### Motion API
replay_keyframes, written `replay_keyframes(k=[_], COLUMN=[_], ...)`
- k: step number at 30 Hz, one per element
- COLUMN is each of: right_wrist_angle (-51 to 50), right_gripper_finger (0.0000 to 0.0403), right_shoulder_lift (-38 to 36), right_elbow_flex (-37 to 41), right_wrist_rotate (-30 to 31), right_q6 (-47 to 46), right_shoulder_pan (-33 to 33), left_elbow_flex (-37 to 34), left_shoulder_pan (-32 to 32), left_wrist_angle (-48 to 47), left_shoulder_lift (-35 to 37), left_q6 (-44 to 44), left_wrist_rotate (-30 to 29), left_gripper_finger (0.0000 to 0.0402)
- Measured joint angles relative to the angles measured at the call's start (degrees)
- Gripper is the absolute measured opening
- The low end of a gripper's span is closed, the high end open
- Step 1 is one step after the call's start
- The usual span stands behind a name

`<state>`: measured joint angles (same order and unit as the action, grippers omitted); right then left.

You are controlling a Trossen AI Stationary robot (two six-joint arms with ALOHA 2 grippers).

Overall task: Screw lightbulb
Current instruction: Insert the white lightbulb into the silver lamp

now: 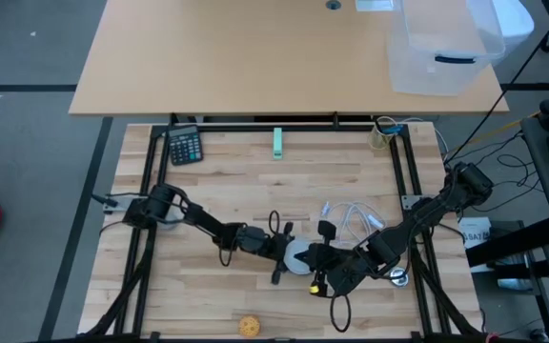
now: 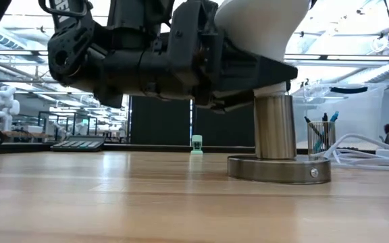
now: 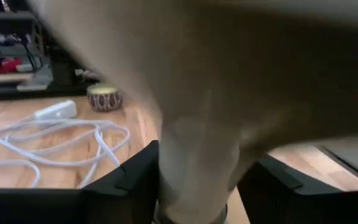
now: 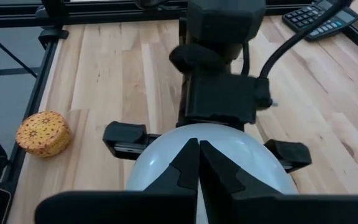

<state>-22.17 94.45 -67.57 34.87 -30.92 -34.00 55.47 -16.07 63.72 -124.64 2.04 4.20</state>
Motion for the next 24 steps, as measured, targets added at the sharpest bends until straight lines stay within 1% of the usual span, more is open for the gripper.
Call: replay_keyframes(k=[6,10,14,18,20,24], right_wrist_angle=[-0.02,-0.08,-0.11,-0.29,-0.42,-0.48], right_gripper_finger=[0.0,0.0,0.0,0.0,0.0,0.0], right_shoulder_lift=[0.0,0.0,0.02,0.02,0.02,0.02], right_elbow_flex=[0.0,0.0,0.0,0.0,-0.02,-0.02], right_wrist_rotate=[-0.04,0.16,0.37,0.4,0.5,0.57], right_q6=[-0.05,-0.04,0.08,0.42,0.5,0.44], right_shoulder_pan=[-0.02,-0.14,-0.2,-0.2,-0.2,-0.22], left_elbow_flex=[-0.03,-0.04,-0.09,-0.18,-0.18,-0.21], left_shoulder_pan=[-0.43,-1.03,-2.33,-4.03,-4.95,-6.6], left_wrist_angle=[-0.07,-2.0,-6.33,-9.54,-10.03,-11.16], left_shoulder_lift=[0.0,1.38,3.44,4.58,4.76,5.42], left_q6=[1.06,1.02,0.56,0.4,0.46,0.96], left_wrist_rotate=[-0.74,-3.27,-8.32,-14.65,-17.89,-22.42], left_gripper_finger=[0.0242,0.0257,0.0258,0.0259,0.0259,0.0259])
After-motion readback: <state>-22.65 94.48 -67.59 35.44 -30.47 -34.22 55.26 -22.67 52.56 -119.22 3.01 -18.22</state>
